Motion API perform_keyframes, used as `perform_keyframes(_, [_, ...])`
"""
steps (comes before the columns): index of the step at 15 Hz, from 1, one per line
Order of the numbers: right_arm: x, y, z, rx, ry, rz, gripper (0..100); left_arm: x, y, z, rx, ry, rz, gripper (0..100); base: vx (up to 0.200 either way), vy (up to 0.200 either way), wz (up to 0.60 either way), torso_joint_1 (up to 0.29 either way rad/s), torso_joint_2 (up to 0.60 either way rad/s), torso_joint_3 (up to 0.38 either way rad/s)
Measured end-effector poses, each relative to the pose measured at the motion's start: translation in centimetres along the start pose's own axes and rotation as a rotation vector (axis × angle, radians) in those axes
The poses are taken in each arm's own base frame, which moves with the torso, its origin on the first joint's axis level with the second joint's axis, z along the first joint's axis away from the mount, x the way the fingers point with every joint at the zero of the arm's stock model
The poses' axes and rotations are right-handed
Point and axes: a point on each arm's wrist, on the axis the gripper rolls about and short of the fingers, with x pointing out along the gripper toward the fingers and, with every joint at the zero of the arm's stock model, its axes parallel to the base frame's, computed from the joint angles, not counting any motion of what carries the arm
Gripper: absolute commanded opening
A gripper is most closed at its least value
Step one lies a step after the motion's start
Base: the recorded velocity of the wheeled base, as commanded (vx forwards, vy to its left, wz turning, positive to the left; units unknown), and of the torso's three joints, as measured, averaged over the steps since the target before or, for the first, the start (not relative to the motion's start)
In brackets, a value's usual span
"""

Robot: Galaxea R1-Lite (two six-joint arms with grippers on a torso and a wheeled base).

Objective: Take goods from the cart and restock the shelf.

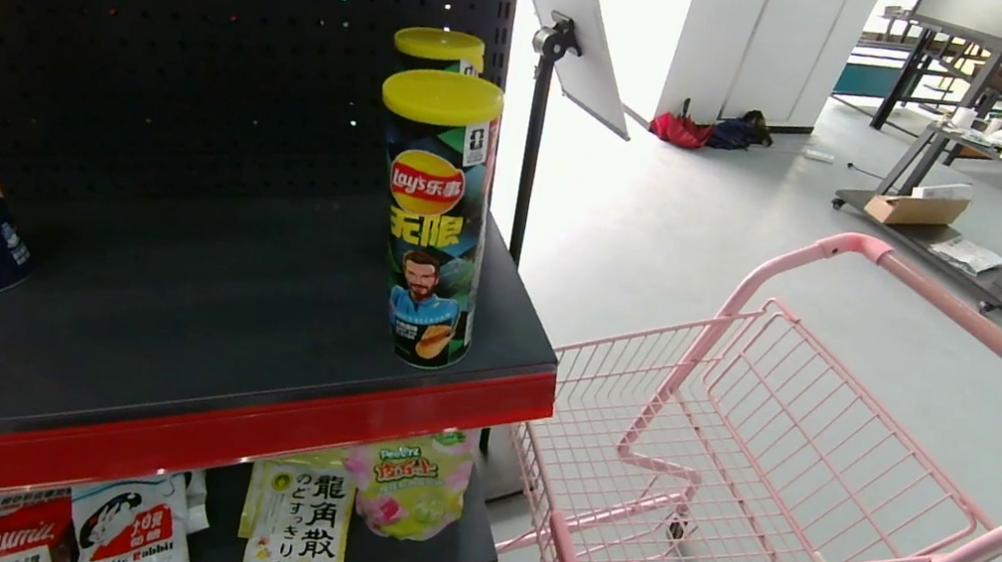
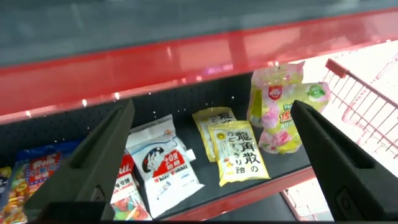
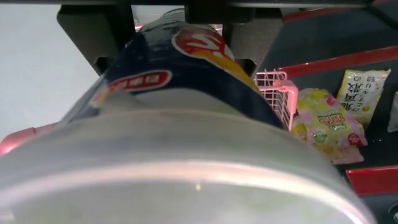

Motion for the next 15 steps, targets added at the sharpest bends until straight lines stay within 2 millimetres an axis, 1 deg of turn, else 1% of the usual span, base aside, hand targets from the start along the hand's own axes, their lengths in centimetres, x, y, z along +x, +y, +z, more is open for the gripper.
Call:
perform_keyframes(3, [0.3,0.0,0.2,0.0,0.011,0.004,0,0.0,0.0,0.0,0.0,0.0,-0.001,100,0.0,0.0,0.0,0.237,-0.58,-0.352])
perform_keyframes(9, [1.2,0.0,0.7,0.0,0.029,0.006,0,0.0,0.0,0.0,-0.002,0.002,0.0,100,0.0,0.0,0.0,0.166,-0.4,-0.238])
perform_keyframes(12, [1.5,0.0,0.8,-0.003,0.043,0.007,0,0.0,0.0,0.0,-0.002,0.001,0.0,100,0.0,0.0,0.0,0.155,-0.37,-0.212])
perform_keyframes(14, [1.6,0.0,0.8,-0.007,0.051,0.005,0,0.0,0.0,0.0,-0.002,0.001,0.0,100,0.0,0.0,0.0,0.051,-0.12,-0.056])
perform_keyframes(15, [1.7,0.0,0.7,-0.013,0.056,0.003,0,0.0,0.0,0.0,-0.002,0.001,0.0,100,0.0,0.0,0.6,0.017,-0.04,-0.022])
